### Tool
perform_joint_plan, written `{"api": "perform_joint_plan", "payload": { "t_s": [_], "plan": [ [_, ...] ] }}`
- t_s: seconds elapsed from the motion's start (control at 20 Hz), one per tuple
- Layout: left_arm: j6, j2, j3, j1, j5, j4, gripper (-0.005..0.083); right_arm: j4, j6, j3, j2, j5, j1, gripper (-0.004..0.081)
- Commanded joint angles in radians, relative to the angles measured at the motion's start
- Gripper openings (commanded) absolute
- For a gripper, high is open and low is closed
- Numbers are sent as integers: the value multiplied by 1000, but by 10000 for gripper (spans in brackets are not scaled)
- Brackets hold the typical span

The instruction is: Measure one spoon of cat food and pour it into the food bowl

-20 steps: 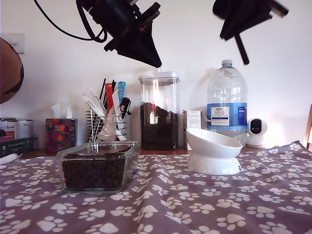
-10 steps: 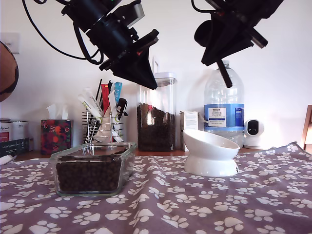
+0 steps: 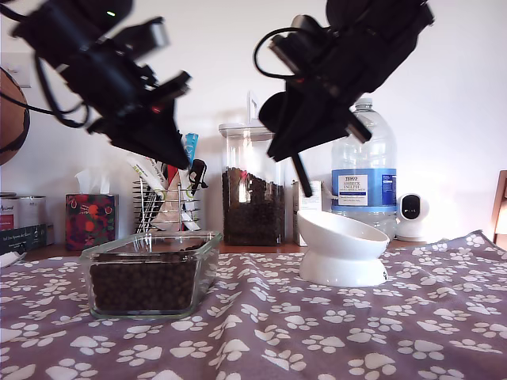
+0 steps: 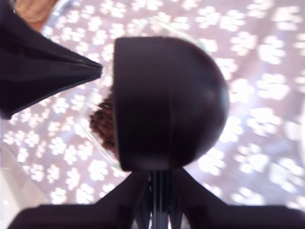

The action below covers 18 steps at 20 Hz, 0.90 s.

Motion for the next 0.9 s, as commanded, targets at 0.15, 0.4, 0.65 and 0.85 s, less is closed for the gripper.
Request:
{"api": "perform_joint_plan", "payload": {
  "t_s": [0.15,0.4,0.65,0.85],
  "plan": [
    [-23,-182,-180,46,-1,87,-20,131,156,-11,114,-98,57,-11],
    [-51,-305,-274,47,-35,76,-20,244,347,2,200,-217,94,-11],
    [-69,-394,-276,47,-40,52,-20,298,518,63,277,-310,100,-11],
    [-70,-411,-276,47,-46,24,-20,312,593,174,359,-340,114,-11]
  ]
}}
